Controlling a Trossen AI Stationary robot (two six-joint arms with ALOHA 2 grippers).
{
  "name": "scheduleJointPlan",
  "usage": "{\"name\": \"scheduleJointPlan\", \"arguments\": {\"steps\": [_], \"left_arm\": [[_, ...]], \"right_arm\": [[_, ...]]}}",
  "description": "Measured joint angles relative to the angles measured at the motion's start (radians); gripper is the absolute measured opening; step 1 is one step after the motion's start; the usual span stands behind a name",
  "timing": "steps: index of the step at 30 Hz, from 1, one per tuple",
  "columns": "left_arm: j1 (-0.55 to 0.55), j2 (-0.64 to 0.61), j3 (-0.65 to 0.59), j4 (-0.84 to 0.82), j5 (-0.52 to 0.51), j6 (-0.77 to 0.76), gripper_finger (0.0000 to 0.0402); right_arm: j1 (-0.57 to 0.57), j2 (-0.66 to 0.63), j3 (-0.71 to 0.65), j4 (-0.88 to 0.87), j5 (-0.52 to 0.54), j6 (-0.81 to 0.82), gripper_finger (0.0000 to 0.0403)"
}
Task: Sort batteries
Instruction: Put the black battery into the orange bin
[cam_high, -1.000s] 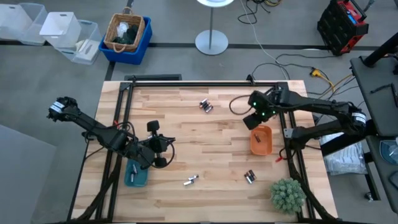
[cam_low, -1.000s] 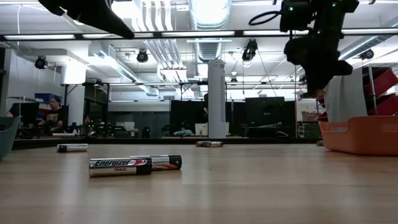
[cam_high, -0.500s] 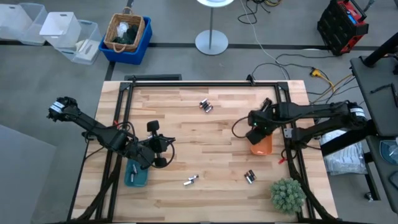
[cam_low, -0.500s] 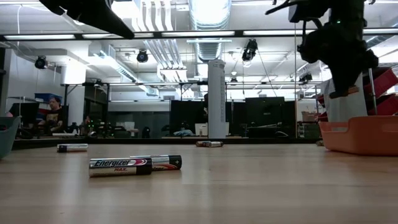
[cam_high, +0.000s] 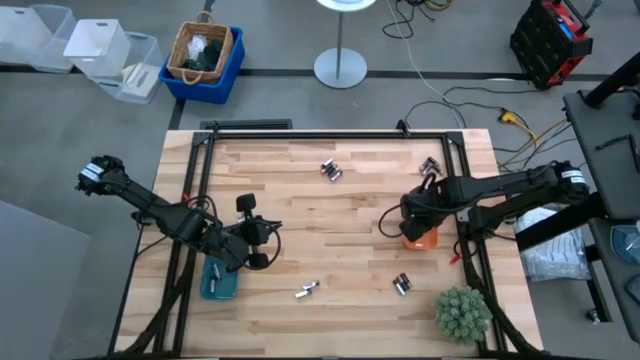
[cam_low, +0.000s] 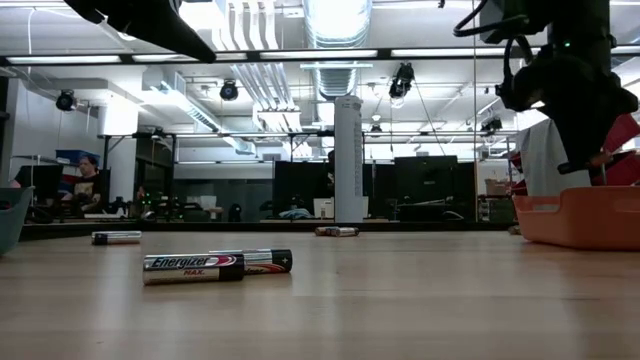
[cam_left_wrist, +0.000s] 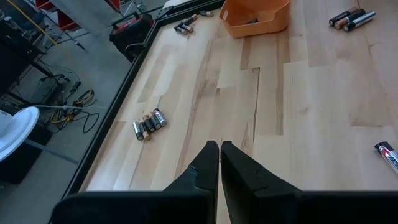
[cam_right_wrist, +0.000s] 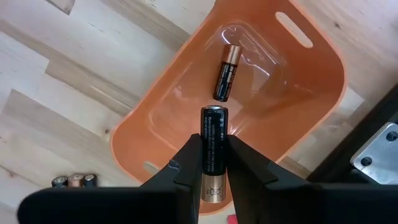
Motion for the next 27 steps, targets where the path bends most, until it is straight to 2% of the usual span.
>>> {"name": "scheduleJointPlan", "arguments": {"steps": [12,27], "left_arm": [[0.000,0.000,0.000,0.000,0.000,0.000,0.0000],[0.000,0.000,0.000,0.000,0.000,0.000,0.0000]], "right_arm": [[0.004,0.000,0.000,0.000,0.002,0.001,0.0072],[0.004,0.000,0.000,0.001,0.005,0.008,0.0113]]}}
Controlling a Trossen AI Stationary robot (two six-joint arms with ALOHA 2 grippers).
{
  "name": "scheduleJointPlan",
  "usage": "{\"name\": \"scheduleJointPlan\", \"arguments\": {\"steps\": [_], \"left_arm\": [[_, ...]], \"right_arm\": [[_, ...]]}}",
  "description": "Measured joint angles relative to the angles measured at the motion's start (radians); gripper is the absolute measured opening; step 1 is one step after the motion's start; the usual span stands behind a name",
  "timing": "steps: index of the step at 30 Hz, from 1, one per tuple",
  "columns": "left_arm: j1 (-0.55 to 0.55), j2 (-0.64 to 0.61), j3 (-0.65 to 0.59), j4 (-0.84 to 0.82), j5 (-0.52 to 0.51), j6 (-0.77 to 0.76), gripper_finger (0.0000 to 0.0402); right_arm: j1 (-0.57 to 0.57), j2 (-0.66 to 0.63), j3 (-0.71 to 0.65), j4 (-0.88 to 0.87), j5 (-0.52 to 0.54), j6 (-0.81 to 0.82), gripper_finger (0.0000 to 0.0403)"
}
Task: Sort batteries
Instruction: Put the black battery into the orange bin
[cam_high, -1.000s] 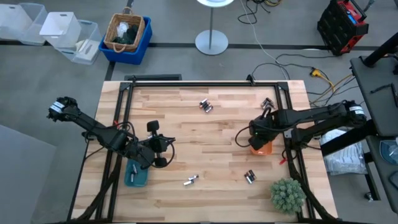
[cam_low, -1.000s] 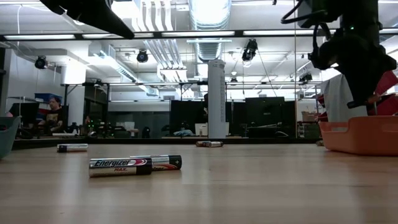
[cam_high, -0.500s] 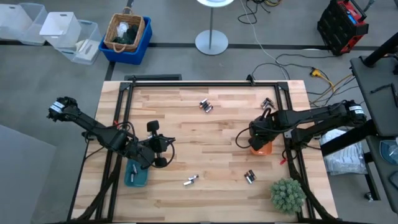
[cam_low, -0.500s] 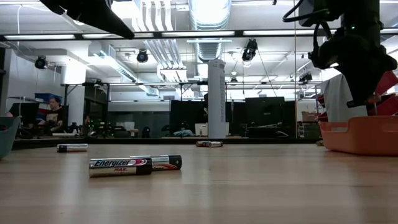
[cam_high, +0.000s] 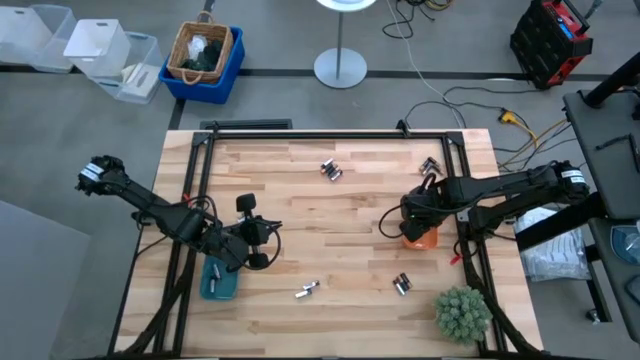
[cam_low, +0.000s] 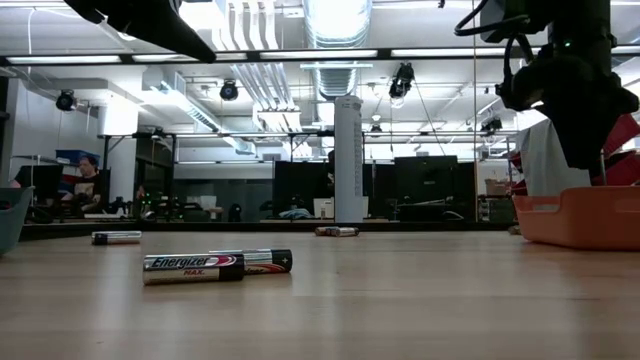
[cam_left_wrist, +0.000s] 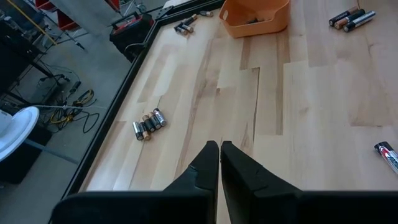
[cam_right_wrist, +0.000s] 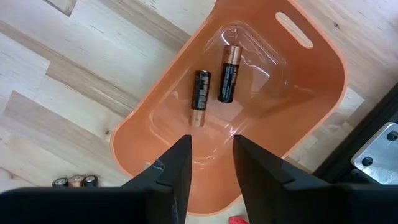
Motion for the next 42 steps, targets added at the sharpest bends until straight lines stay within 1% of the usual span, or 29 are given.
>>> {"name": "scheduleJointPlan", "arguments": {"steps": [12,18,21,23,26,32,38,42], "left_arm": [[0.000,0.000,0.000,0.006,0.000,0.000,0.0000],[0.000,0.000,0.000,0.067,0.002,0.024,0.0000],[0.000,0.000,0.000,0.099,0.003,0.027,0.0000],[0.000,0.000,0.000,0.116,0.021,0.027,0.0000],[0.000,0.004,0.000,0.141,0.091,0.027,0.0000],[-0.007,0.049,0.000,0.193,0.210,-0.007,0.0000],[-0.039,0.118,0.000,0.233,0.219,-0.110,0.0000],[-0.084,0.147,0.000,0.252,0.220,-0.192,0.0000]], "right_arm": [[0.000,0.000,0.000,0.002,0.011,-0.009,0.0133],[0.000,0.000,0.038,0.005,0.015,-0.031,0.0137],[0.002,0.000,0.065,0.008,0.041,-0.058,0.0131],[0.006,0.000,0.082,0.008,0.064,-0.076,0.0126],[0.010,0.000,0.105,0.019,0.091,-0.109,0.0119],[0.028,0.000,0.141,0.143,0.159,-0.228,0.0111],[0.059,0.000,0.140,0.371,0.221,-0.399,0.0105],[0.072,0.002,0.137,0.521,0.235,-0.514,0.0101]]}}
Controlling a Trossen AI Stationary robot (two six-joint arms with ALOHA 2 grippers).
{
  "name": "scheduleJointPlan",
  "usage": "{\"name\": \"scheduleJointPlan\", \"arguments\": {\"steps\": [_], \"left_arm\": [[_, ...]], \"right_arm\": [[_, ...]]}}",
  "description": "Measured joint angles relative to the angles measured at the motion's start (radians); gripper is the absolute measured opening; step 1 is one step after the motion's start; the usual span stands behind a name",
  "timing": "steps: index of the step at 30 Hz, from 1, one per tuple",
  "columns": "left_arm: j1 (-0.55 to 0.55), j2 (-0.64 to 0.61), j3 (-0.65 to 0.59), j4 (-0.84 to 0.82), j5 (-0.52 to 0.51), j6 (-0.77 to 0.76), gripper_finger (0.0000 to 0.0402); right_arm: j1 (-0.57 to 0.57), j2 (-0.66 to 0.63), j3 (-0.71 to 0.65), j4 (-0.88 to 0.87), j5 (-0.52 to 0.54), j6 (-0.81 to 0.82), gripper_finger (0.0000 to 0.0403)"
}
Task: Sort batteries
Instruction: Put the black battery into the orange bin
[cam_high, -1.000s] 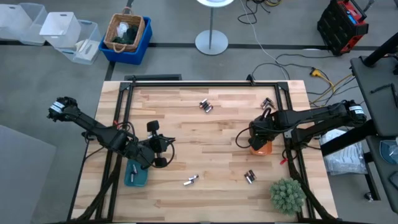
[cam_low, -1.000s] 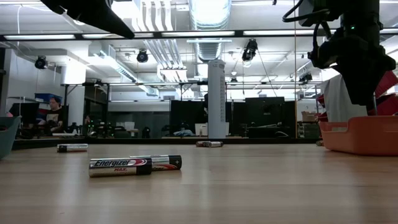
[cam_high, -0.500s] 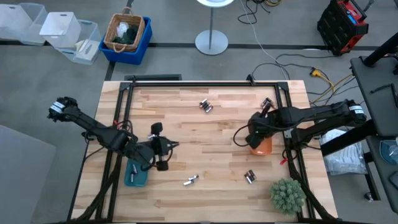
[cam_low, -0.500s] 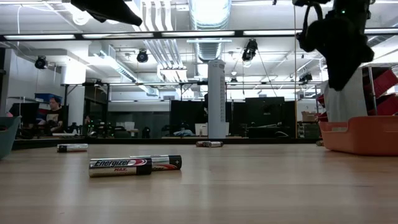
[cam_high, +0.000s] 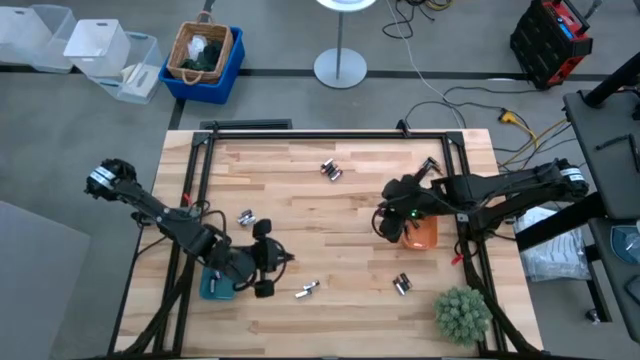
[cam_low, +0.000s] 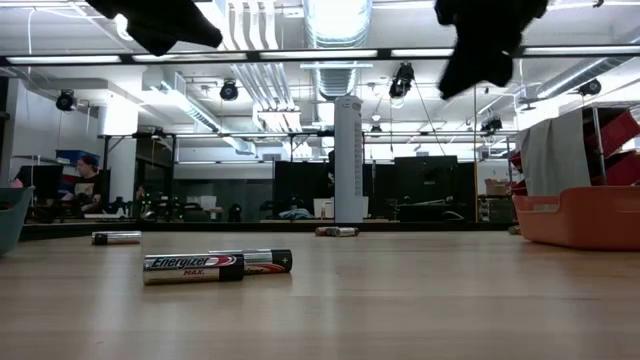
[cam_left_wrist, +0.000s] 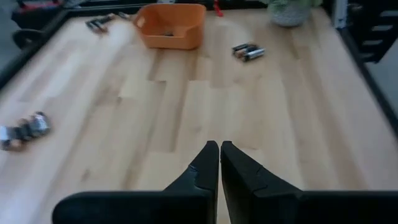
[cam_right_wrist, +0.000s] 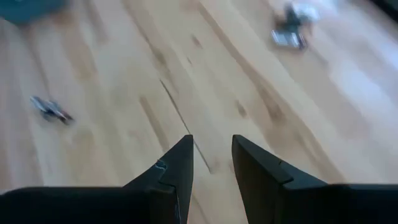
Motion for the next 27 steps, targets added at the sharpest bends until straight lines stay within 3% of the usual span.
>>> {"name": "scheduleJointPlan", "arguments": {"steps": [13,19,22,27], "left_arm": [[-0.046,0.045,0.000,0.036,-0.015,-0.196,0.0000],[-0.032,0.043,0.000,0.075,-0.186,-0.173,0.0000],[-0.032,0.036,0.000,0.100,-0.196,-0.149,0.0000],[-0.033,0.043,0.000,0.106,-0.196,-0.167,0.0000]], "right_arm": [[0.000,0.069,-0.003,0.295,0.007,-0.253,0.0082],[-0.003,0.158,-0.004,0.479,0.007,-0.336,0.0068],[-0.010,0.211,0.007,0.588,0.006,-0.393,0.0063],[-0.033,0.309,0.086,0.613,0.006,-0.411,0.0057]]}}
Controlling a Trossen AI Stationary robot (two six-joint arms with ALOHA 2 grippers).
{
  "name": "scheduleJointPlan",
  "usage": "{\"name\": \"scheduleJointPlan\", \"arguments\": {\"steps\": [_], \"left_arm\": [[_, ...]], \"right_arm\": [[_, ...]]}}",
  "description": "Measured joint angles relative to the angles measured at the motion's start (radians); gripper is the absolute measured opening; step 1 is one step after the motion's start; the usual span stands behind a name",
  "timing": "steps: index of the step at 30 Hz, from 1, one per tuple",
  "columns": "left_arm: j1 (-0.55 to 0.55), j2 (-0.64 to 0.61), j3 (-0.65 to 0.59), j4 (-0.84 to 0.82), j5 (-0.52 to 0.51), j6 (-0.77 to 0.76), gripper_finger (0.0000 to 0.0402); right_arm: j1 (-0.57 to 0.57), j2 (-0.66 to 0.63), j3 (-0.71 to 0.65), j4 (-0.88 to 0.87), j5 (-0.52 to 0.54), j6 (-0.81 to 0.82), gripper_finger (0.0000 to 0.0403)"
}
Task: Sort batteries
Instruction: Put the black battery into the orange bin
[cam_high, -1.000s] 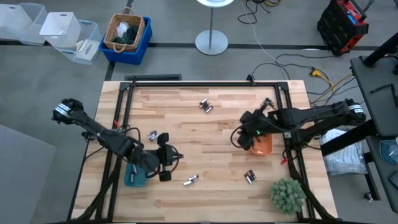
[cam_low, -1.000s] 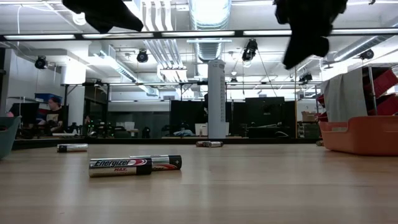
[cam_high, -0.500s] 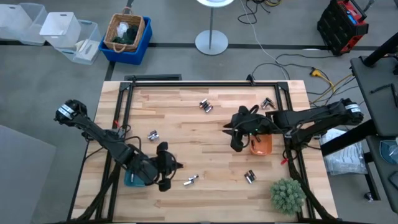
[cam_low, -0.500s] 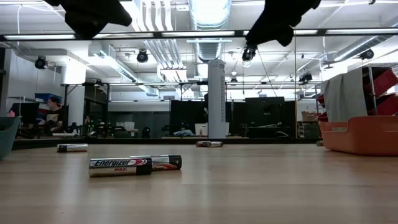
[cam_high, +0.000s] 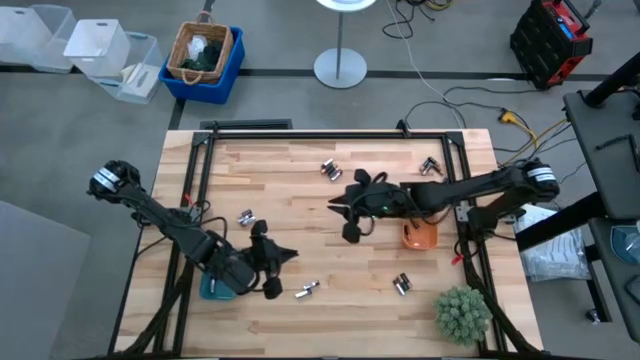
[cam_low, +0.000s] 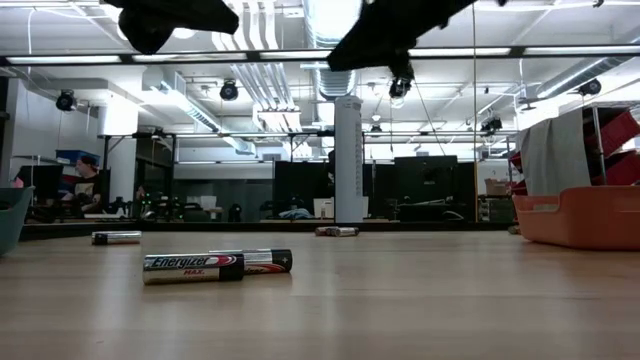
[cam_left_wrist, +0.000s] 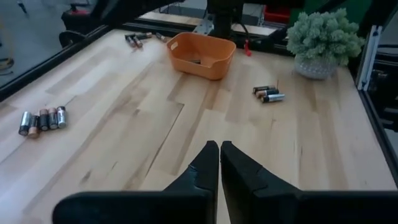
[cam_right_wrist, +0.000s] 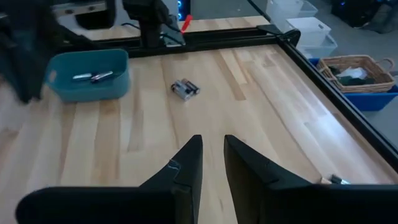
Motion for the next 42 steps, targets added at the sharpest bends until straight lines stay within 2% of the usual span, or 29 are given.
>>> {"name": "scheduleJointPlan", "arguments": {"steps": [6,13,23,42], "left_arm": [[0.000,0.022,0.000,0.005,0.001,-0.012,0.0000],[0.002,0.030,0.000,0.007,0.000,-0.001,0.0000],[0.003,0.029,0.000,0.009,-0.001,0.003,0.0000],[0.004,0.028,0.000,0.014,-0.028,0.004,0.0000]], "right_arm": [[-0.022,0.116,0.098,-0.027,-0.001,-0.063,0.0059],[-0.039,0.173,0.142,-0.042,-0.004,-0.093,0.0064],[-0.049,0.175,0.143,-0.044,-0.004,-0.085,0.0048],[-0.049,0.175,0.143,-0.090,-0.004,-0.069,0.0050]]}}
